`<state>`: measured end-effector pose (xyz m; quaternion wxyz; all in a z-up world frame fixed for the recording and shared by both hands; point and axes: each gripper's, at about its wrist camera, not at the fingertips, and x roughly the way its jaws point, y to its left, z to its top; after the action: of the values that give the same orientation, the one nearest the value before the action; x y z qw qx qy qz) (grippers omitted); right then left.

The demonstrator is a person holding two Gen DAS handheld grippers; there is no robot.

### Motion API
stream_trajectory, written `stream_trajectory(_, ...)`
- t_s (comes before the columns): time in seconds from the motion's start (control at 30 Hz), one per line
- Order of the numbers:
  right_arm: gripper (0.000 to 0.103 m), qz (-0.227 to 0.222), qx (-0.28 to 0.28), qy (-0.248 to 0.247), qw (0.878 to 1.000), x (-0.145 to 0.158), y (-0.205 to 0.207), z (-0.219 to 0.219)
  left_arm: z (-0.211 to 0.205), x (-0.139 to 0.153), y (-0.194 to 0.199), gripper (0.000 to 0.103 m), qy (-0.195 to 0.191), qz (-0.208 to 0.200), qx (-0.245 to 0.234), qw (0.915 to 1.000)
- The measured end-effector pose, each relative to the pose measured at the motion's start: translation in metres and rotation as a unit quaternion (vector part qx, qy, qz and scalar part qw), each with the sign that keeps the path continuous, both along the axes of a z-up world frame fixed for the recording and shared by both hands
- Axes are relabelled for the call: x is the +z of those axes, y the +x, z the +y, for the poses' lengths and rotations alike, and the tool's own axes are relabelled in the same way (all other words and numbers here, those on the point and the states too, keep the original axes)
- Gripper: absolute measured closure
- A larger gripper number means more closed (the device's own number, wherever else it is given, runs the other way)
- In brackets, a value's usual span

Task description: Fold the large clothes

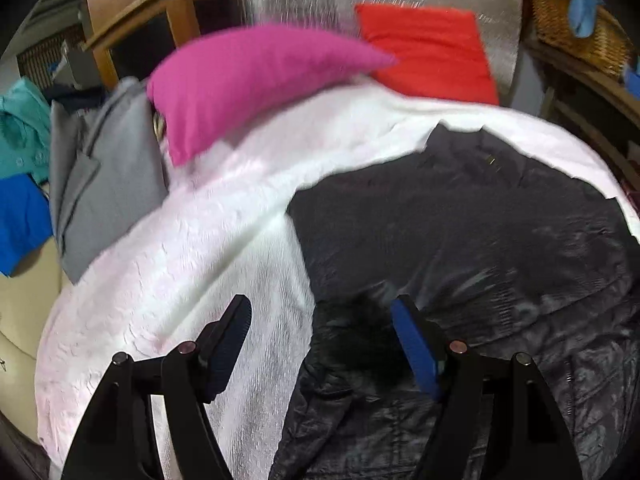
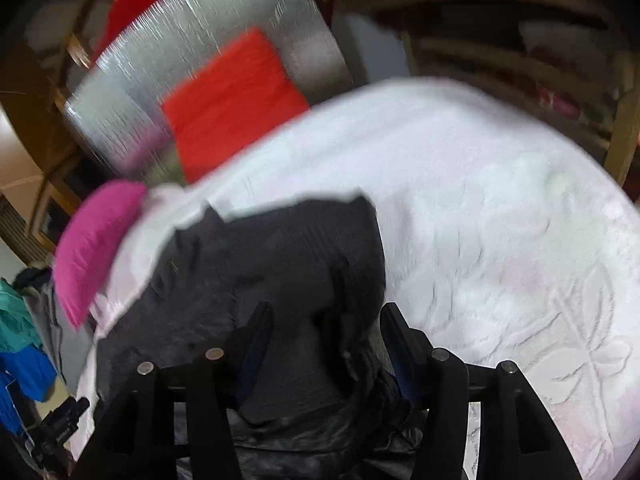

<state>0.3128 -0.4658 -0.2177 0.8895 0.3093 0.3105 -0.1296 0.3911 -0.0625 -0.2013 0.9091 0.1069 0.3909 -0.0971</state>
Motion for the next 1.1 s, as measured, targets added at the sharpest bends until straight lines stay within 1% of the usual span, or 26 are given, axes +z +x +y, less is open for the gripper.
stream_trajectory(0.03,0.044,-0.016,0.009,-0.015,1.0,0.007,-0.004,0.009,-0.001,0.003,-0.001,0.029,0.001,-0.011,-0.002,0.9999)
stream_trajectory(0.1,0.048,-0.031,0.032,-0.035,0.998,0.017,-0.002,0.025,-0.005,0.009,-0.003,0.029,0.003,-0.029,-0.002,0.9996)
stream_trajectory(0.13,0.055,-0.03,0.045,-0.04,0.998,0.018,0.004,0.033,-0.008,0.012,-0.005,0.029,0.001,-0.037,0.0,0.9993)
stream_trajectory(0.17,0.058,-0.026,0.066,-0.043,0.997,0.018,0.01,0.044,-0.01,0.013,-0.006,0.029,0.0,-0.042,0.002,0.9991)
stream_trajectory(0.23,0.058,-0.017,0.094,-0.053,0.994,0.015,0.021,0.061,-0.013,0.017,-0.007,0.029,-0.001,-0.05,0.004,0.9987)
stream_trajectory(0.3,0.058,-0.006,0.118,-0.064,0.991,0.012,0.03,0.076,-0.016,0.02,-0.009,0.029,0.001,-0.061,0.004,0.9982)
stream_trajectory(0.37,0.058,0.006,0.137,-0.063,0.989,0.004,0.042,0.088,-0.017,0.021,-0.009,0.029,0.004,-0.072,0.005,0.9974)
stream_trajectory(0.4,0.058,0.023,0.147,-0.058,0.987,-0.003,0.049,0.093,-0.018,0.022,-0.01,0.029,0.006,-0.077,0.005,0.997)
stream_trajectory(0.47,0.058,0.072,0.159,-0.047,0.984,-0.024,0.064,0.101,-0.02,0.023,-0.011,0.029,0.005,-0.082,0.007,0.9966)
stream_trajectory(0.5,0.058,0.095,0.168,-0.04,0.98,-0.035,0.071,0.102,-0.021,0.023,-0.011,0.029,0.004,-0.082,0.007,0.9966)
stream_trajectory(0.53,0.058,0.094,0.171,-0.047,0.98,-0.036,0.074,0.103,-0.022,0.024,-0.01,0.029,0.002,-0.083,0.008,0.9965)
stream_trajectory(0.6,0.058,0.094,0.169,-0.05,0.98,-0.029,0.074,0.104,-0.024,0.024,-0.01,0.029,0.001,-0.085,0.007,0.9964)
stream_trajectory(0.7,0.058,0.053,0.172,-0.031,0.983,-0.017,0.068,0.102,-0.027,0.024,-0.011,0.029,0.006,-0.09,0.008,0.9959)
stream_trajectory(0.73,0.058,0.031,0.176,-0.035,0.983,-0.01,0.066,0.103,-0.028,0.024,-0.011,0.029,0.007,-0.091,0.009,0.9958)
stream_trajectory(0.8,0.058,0.003,0.183,-0.039,0.982,-0.001,0.063,0.109,-0.03,0.025,-0.011,0.029,0.004,-0.091,0.008,0.9959)
stream_trajectory(0.87,0.058,-0.006,0.196,-0.026,0.98,-0.001,0.066,0.114,-0.032,0.025,-0.011,0.029,0.005,-0.092,0.008,0.9957)
stream_trajectory(0.93,0.058,0.007,0.213,-0.007,0.977,-0.01,0.072,0.125,-0.035,0.024,-0.011,0.029,0.006,-0.092,0.006,0.9957)
stream_trajectory(1.0,0.058,0.03,0.222,-0.008,0.975,-0.021,0.077,0.134,-0.038,0.022,-0.01,0.029,0.005,-0.087,0.004,0.9962)
stream_trajectory(1.03,0.058,0.064,0.228,-0.013,0.972,-0.031,0.086,0.141,-0.042,0.018,-0.008,0.029,0.005,-0.079,0.0,0.9969)
stream_trajectory(1.07,0.058,0.081,0.232,-0.017,0.969,-0.037,0.089,0.143,-0.045,0.014,-0.006,0.028,0.006,-0.068,-0.007,0.9977)
stream_trajectory(1.1,0.058,0.079,0.233,-0.023,0.969,-0.038,0.089,0.144,-0.05,0.005,-0.001,0.027,0.013,-0.044,-0.016,0.9988)
